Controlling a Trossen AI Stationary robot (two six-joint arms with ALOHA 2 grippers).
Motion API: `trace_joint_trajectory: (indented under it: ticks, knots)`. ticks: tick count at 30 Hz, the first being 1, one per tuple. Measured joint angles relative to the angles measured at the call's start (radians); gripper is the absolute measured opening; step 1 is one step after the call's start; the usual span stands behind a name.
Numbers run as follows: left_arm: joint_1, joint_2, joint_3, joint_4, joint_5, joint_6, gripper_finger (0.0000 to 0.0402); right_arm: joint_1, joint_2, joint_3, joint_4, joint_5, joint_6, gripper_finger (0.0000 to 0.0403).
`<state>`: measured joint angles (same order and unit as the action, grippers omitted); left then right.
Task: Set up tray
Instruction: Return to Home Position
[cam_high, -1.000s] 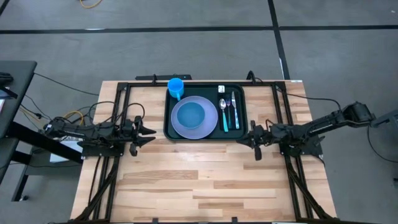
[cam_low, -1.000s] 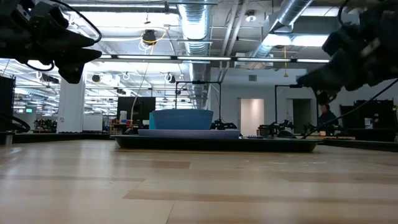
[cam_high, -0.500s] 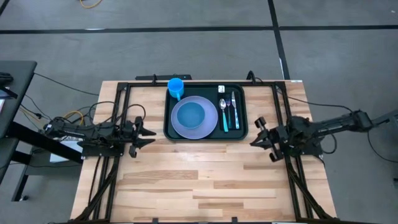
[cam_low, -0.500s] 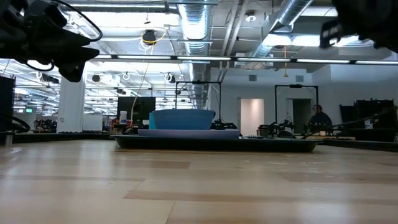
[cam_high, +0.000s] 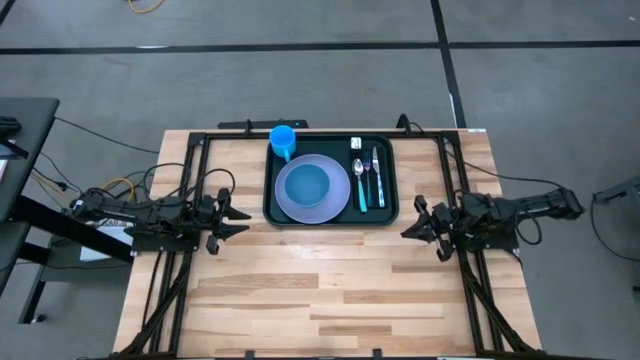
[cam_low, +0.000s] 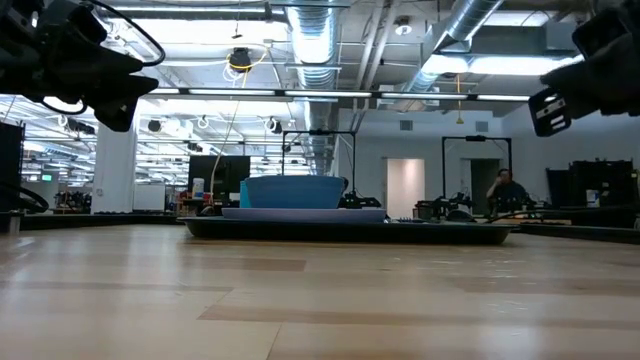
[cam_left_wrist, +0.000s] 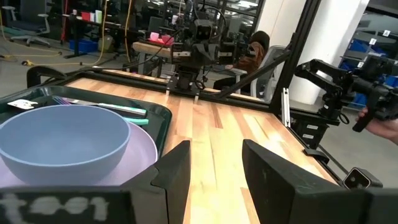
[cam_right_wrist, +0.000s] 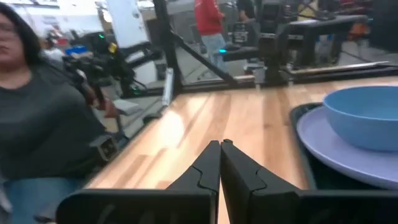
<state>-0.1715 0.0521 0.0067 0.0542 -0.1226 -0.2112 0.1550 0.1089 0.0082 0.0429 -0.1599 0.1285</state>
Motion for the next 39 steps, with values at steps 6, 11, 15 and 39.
trace_joint_trajectory:
  ticks: [6, 11, 15, 39]
  knots:
    - [0.0, 0.0, 0.0, 0.0, 0.0, -0.009, 0.0133, 0.022, 0.031, 0.0, -0.015, 0.057, -0.071, 0.0004]
    - [0.0, 0.0, 0.0, 0.0, 0.0, -0.009, 0.0133, 0.021, 0.037, 0.0, -0.014, 0.057, -0.076, 0.0004]
    - [0.0, 0.0, 0.0, 0.0, 0.0, -0.01, 0.0133, 0.021, 0.037, -0.001, -0.014, 0.057, -0.076, 0.0004]
    - [0.0, 0.0, 0.0, 0.0, 0.0, -0.016, 0.0133, 0.021, 0.037, -0.002, -0.014, 0.055, -0.076, 0.0005]
